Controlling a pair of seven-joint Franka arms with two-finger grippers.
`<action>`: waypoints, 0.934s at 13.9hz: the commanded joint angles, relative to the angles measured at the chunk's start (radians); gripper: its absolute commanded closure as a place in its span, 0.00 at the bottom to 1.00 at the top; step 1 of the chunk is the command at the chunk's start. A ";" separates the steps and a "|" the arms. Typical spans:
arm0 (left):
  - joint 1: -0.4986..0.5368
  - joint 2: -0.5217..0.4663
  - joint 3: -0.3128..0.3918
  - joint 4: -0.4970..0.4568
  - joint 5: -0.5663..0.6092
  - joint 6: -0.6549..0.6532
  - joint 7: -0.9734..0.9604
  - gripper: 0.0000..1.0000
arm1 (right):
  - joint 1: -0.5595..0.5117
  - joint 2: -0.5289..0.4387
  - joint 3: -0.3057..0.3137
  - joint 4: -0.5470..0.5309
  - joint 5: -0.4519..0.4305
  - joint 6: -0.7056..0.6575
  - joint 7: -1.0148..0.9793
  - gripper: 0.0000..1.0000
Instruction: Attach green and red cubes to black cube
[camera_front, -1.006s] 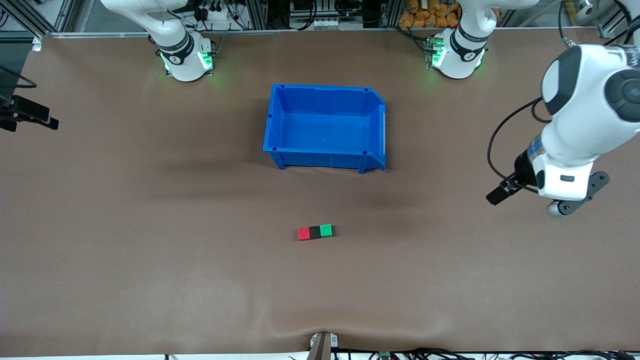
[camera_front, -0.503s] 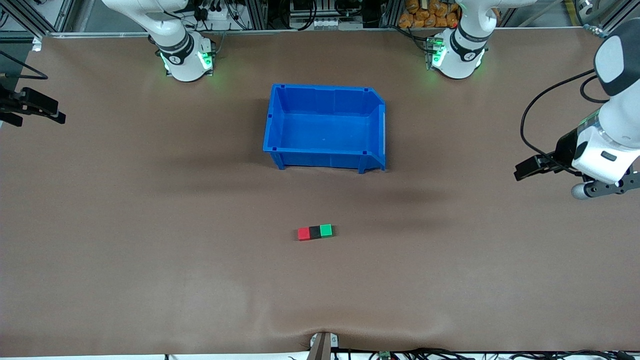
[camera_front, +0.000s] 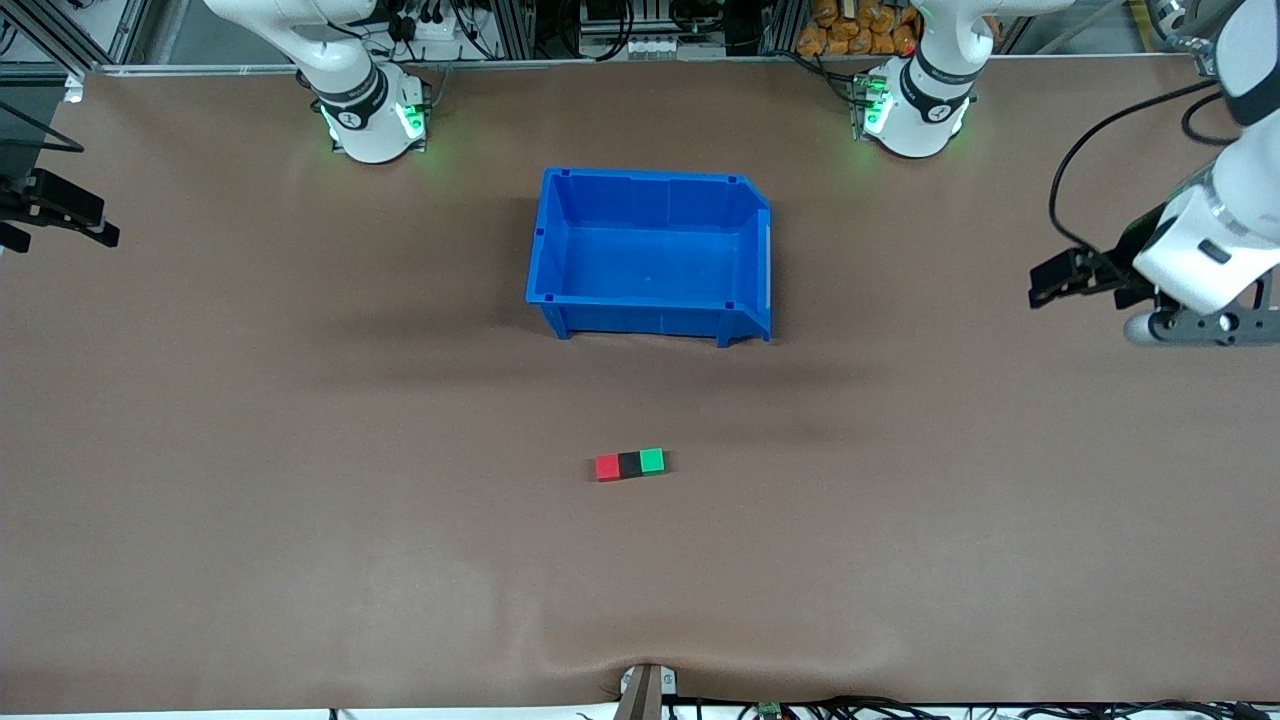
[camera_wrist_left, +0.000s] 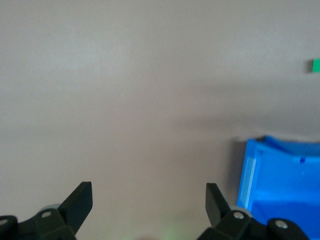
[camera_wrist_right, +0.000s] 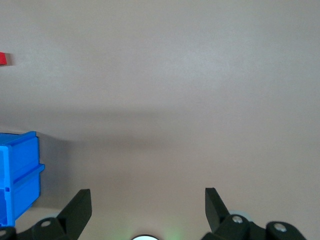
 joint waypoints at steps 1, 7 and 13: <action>0.008 -0.052 0.000 -0.003 0.018 -0.068 0.061 0.00 | -0.025 -0.007 0.022 0.001 -0.016 -0.019 -0.005 0.00; 0.017 -0.052 0.008 0.001 0.017 -0.072 0.104 0.00 | -0.014 -0.007 0.023 0.001 -0.006 -0.016 -0.003 0.00; 0.026 -0.060 0.016 0.020 0.003 -0.100 0.093 0.00 | -0.011 -0.006 0.023 0.001 -0.006 -0.012 -0.005 0.00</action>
